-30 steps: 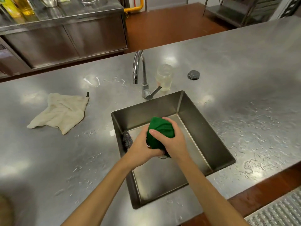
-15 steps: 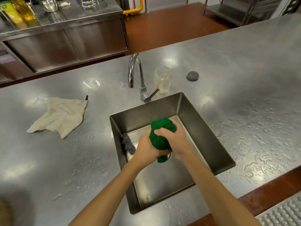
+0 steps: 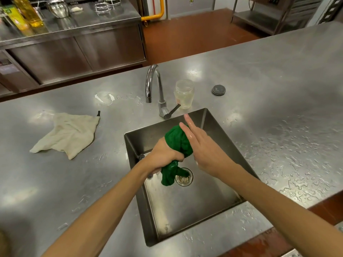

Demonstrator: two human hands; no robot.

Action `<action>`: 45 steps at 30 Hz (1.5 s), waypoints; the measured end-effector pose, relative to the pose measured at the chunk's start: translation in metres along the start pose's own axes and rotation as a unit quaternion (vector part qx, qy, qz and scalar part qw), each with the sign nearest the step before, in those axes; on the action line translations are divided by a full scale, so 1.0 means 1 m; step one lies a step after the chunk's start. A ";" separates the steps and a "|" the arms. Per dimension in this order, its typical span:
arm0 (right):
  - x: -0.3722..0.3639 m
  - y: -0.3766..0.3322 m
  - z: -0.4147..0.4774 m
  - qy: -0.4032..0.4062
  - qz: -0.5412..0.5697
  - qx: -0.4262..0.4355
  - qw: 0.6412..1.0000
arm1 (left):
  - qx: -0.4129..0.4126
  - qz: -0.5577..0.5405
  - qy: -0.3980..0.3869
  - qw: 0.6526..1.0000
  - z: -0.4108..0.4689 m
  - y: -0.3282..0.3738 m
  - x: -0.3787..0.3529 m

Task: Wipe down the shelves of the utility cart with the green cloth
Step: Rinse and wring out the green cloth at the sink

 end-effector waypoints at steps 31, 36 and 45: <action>-0.002 0.006 0.036 -0.033 -0.027 -0.177 0.983 | 0.055 -0.488 0.115 0.864 -0.023 -0.028 -0.027; 0.003 -0.015 0.035 -0.132 -0.012 -0.161 0.978 | 0.025 -0.516 0.151 0.843 -0.014 -0.023 -0.014; -0.001 -0.044 -0.006 0.080 -0.092 -0.149 0.981 | 0.051 -0.547 0.240 0.801 -0.008 -0.005 0.004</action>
Point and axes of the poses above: each hand's wrist, its own z-axis towards the middle knuckle, its own x-axis out of the back of the hand, y = z × x, the point moved 6 cm from there along z, towards the middle knuckle, and after that the axes turned 14 degrees about -y, right-handed, at the moved point
